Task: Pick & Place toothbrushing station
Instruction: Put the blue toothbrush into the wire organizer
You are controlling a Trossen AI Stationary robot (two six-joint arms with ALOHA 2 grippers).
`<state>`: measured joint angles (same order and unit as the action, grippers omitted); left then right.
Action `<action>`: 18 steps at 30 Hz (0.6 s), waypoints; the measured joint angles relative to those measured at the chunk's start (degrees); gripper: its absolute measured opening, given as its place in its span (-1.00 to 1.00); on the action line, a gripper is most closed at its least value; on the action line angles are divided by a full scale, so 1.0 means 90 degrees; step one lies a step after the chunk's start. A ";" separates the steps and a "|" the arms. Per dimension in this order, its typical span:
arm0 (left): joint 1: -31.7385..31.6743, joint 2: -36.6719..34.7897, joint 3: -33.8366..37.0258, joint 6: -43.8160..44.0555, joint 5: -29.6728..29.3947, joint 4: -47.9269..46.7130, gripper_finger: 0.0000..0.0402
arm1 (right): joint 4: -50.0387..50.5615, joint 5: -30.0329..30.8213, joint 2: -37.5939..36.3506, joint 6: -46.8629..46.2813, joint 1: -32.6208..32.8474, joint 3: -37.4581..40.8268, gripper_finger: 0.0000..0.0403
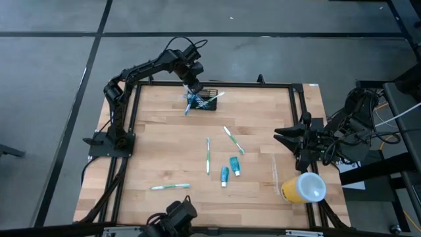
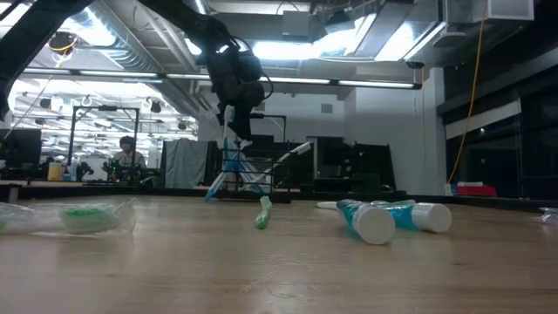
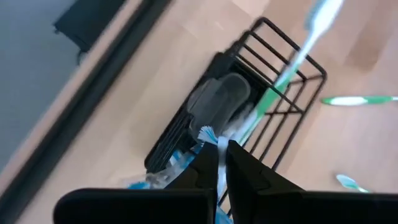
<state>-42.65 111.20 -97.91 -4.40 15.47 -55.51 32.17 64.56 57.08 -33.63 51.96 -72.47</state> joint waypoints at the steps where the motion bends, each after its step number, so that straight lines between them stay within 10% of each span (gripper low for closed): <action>1: -0.0002 0.0000 0.0000 -0.0006 0.0031 0.0077 -0.97 | -0.0001 0.0021 0.0000 0.0000 0.0000 -0.0001 -0.48; 18: -0.0070 0.0250 -0.0063 0.0078 0.0665 -0.0102 -0.98 | -0.0003 0.0117 0.0000 -0.0053 -0.0002 0.0000 -0.48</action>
<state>-43.29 113.45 -98.47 -3.70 21.45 -56.42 32.14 65.61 57.08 -34.11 51.95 -72.47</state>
